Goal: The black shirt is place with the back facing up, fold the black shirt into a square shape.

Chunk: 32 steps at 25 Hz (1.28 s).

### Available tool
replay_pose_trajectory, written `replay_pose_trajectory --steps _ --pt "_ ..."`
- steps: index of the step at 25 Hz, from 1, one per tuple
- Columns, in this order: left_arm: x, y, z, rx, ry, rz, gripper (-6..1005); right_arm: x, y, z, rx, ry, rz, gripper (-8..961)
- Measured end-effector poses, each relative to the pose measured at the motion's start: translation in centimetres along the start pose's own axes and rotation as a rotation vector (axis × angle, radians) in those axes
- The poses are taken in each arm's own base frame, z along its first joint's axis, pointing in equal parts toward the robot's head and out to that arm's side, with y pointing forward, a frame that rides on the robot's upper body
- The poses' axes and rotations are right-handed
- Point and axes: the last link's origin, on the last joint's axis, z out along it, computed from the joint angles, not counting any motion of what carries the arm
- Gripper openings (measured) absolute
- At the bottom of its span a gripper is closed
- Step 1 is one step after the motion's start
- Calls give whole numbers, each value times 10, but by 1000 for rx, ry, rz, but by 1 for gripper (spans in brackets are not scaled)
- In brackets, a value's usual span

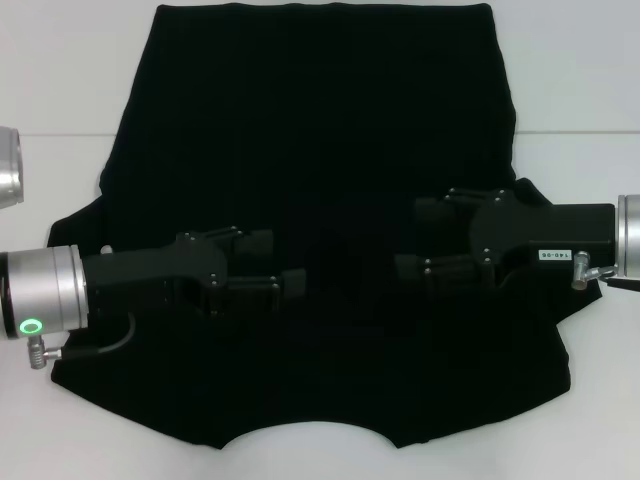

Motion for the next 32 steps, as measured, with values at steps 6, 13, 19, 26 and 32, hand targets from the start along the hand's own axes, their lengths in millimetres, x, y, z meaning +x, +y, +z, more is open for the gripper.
replay_pose_trajectory --steps 6,13,19,26,32 --pt "0 0 0 1 0 0 902 -1 1 1 -12 4 -5 927" --pt "-1 -1 0 7 0 -1 902 0 2 1 -13 4 -3 927" --pt "0 -3 -3 24 17 -20 902 -1 2 2 -13 4 -6 927" --pt "5 -13 -14 97 68 -50 902 -7 2 8 -23 -9 -10 926" --pt "5 -44 -31 309 99 -193 902 -13 1 21 -11 -15 -8 926"
